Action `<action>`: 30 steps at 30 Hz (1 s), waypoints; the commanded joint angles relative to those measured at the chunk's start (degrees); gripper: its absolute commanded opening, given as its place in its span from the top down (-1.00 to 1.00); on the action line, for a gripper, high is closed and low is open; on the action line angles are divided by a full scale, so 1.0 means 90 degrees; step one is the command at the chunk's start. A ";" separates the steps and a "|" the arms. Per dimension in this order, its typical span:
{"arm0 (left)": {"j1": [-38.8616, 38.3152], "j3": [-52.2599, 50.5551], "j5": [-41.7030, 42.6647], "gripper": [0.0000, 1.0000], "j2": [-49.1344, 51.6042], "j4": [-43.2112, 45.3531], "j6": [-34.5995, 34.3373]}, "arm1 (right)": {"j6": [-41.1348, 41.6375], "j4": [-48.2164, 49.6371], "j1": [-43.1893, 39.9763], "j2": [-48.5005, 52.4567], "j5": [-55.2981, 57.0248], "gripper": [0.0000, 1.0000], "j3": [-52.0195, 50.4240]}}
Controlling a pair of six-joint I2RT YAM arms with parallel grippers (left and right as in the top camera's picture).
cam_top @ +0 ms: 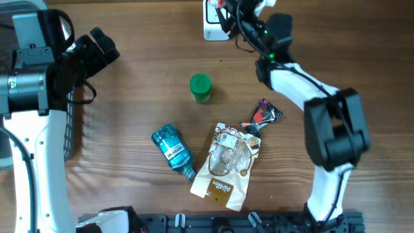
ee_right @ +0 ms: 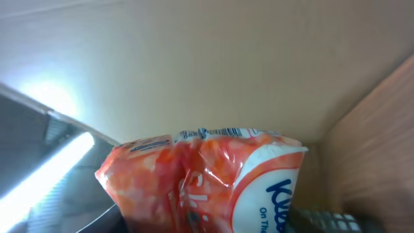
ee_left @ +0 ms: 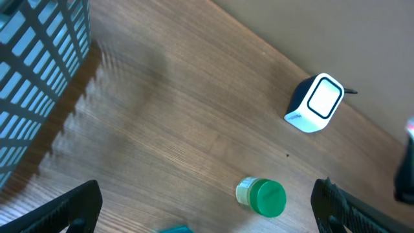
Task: Scan the item barcode
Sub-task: 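Carry the Kleenex pack up toward the white scanner with the right gripper, then hold the Kleenex pack barcode in front of the scanner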
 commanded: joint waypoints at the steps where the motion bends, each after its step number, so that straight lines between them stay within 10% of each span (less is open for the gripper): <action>1: 0.0034 0.0029 -0.0066 -1.00 0.0024 0.0002 0.0083 | 0.0622 -0.0044 0.0036 0.0549 0.0155 0.02 0.1292; 13: 0.0034 0.0029 -0.0066 -1.00 0.0024 0.0002 0.0083 | 0.1615 -0.2550 0.0146 0.0741 0.1268 0.00 0.1936; 30: 0.0034 0.0029 -0.0066 -1.00 0.0024 0.0002 0.0083 | 0.1617 -0.1984 0.0158 0.1889 0.1265 -0.07 0.1996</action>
